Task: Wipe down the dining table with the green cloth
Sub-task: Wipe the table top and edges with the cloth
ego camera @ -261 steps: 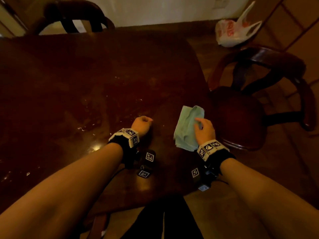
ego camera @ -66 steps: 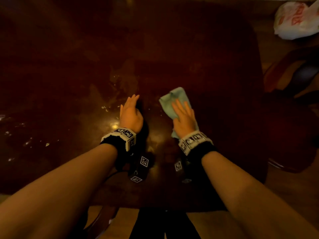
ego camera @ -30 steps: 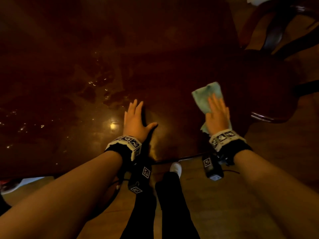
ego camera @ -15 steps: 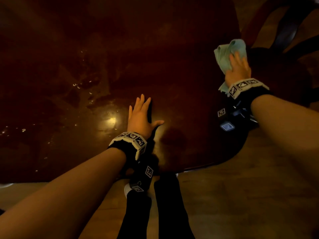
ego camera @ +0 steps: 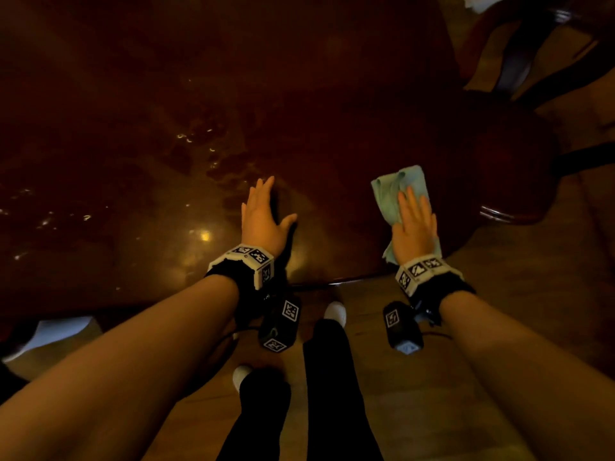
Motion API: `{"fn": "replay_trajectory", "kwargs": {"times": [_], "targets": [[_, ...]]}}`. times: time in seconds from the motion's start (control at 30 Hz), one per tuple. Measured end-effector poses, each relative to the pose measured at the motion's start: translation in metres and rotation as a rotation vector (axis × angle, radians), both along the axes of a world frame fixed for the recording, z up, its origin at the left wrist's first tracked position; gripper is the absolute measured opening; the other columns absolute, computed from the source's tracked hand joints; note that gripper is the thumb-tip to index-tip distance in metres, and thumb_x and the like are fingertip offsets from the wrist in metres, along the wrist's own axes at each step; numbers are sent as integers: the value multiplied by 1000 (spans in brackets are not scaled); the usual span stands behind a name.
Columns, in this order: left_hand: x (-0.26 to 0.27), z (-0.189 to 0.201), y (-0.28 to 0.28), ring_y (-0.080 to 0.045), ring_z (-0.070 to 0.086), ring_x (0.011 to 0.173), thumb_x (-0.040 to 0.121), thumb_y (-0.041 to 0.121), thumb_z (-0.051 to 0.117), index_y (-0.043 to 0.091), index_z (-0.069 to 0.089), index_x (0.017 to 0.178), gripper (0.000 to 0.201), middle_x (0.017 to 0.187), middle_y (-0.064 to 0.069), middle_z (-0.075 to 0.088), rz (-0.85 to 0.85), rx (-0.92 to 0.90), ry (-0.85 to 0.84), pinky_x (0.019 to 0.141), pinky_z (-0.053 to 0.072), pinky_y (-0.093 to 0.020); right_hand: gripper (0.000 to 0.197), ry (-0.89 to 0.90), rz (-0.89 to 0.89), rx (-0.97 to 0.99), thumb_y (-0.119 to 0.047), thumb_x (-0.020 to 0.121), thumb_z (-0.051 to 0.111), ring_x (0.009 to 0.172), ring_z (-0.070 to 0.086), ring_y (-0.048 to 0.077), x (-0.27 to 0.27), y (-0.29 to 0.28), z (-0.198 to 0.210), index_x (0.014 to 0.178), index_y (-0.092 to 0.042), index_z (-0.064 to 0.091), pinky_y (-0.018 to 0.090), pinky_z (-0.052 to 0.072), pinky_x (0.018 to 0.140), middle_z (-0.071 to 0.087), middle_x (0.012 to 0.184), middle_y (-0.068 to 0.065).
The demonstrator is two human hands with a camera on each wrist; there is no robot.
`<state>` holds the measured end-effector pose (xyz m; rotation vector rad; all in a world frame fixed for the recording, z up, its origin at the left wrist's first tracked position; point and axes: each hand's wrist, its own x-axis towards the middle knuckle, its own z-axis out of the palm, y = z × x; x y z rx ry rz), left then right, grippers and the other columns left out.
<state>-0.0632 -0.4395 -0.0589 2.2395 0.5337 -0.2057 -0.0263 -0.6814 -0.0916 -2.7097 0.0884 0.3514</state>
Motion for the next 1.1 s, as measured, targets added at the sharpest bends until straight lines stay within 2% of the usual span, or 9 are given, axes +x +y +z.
{"fn": "replay_trajectory", "kwargs": {"times": [0.3, 0.4, 0.5, 0.6, 0.67, 0.73, 0.87, 1.0, 1.1], "targets": [[-106, 11, 140, -20, 10, 147, 92, 22, 53, 20, 21, 147, 64, 158, -4, 16, 91, 159, 54, 121, 3, -40, 61, 19, -37, 40, -9, 91, 36, 147, -5, 23, -80, 165, 8, 147, -15, 12, 46, 0, 119, 1, 159, 0], [-117, 11, 170, -20, 12, 147, 94, 16, 49, 19, 23, 147, 59, 157, -4, 18, 113, 172, 48, 121, 4, -40, 62, 86, 155, 112, -8, 90, 37, 147, -4, 19, -85, 228, 10, 147, -19, 15, 44, -2, 119, 3, 159, -1], [-114, 8, 192, -21, 14, 146, 94, 14, 47, 19, 25, 146, 57, 157, -5, 21, 119, 192, 26, 120, 5, -41, 59, 146, 386, 306, 0, 88, 36, 147, 4, 16, -86, 279, 11, 144, -20, 29, 38, -3, 119, 16, 157, -3], [-103, 6, 204, -22, 16, 146, 95, 15, 46, 19, 26, 146, 55, 156, -6, 22, 112, 200, 20, 121, 8, -43, 51, 178, 235, 642, 7, 88, 32, 142, 25, 19, -79, 288, 23, 134, -11, 47, 25, 17, 118, 36, 150, 5], [-88, 6, 208, -22, 16, 146, 95, 14, 46, 18, 26, 146, 55, 156, -6, 22, 119, 189, 24, 120, 10, -45, 48, 157, 3, 767, 5, 90, 32, 132, 43, 20, -65, 279, 34, 129, -10, 53, 7, 35, 99, 47, 142, 7], [-68, 7, 207, -22, 15, 146, 94, 12, 45, 19, 26, 146, 55, 157, -6, 21, 119, 193, 40, 121, 9, -44, 47, 39, -171, 746, 3, 89, 33, 127, 47, 21, -41, 265, 40, 128, -13, 54, 14, 38, 95, 51, 139, 8], [-16, 8, 206, -22, 9, 147, 96, 12, 41, 19, 25, 146, 54, 158, -4, 14, 87, 211, 93, 121, 4, -43, 53, -197, -354, 551, 4, 85, 34, 137, 33, 26, 25, 231, 27, 136, -9, 44, 30, 24, 113, 40, 147, 10], [24, 11, 218, -21, 7, 147, 96, 8, 35, 19, 23, 147, 53, 159, -3, 12, 139, 217, 134, 120, 1, -43, 57, -2, -148, 86, -9, 92, 32, 147, 2, 25, 54, 234, 7, 147, -16, 18, 45, 6, 119, 9, 159, 1], [42, 12, 232, -20, 6, 147, 96, 6, 33, 19, 24, 147, 53, 159, -3, 12, 211, 193, 143, 120, 0, -42, 60, 40, 95, 98, -10, 91, 35, 147, -3, 23, 59, 280, 5, 147, -18, 16, 45, 0, 119, 3, 159, 1]]}}
